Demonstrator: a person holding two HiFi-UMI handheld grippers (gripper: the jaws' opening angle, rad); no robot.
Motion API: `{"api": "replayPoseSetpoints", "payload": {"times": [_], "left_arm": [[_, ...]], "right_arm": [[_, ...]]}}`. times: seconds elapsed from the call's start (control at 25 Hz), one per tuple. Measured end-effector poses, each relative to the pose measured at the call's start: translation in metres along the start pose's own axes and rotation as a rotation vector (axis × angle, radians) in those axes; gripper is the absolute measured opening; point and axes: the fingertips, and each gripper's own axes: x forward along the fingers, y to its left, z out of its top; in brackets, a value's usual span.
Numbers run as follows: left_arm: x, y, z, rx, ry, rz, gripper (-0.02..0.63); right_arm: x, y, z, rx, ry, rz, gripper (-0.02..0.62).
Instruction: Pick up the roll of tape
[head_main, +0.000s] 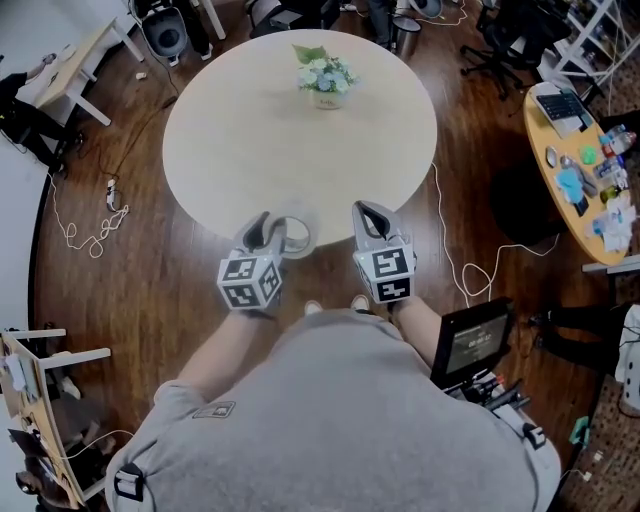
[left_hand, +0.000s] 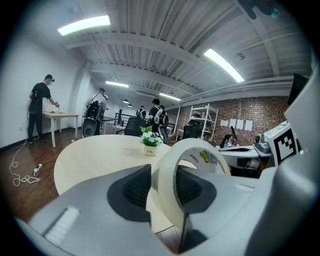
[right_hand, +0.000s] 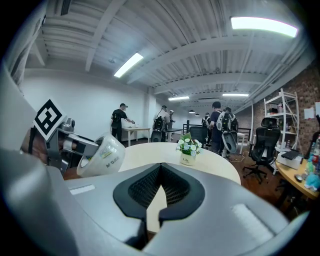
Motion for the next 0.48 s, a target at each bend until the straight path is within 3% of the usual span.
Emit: {"api": "replayPoseSetpoints", "payload": {"times": [0.48], "left_arm": [[0.0042,-0.0067,0.0005,0.0,0.002,-0.002,0.121]], "right_arm": [[-0.0025,-0.0059,-0.002,-0.002,0.01,0.007,0.012]]}}
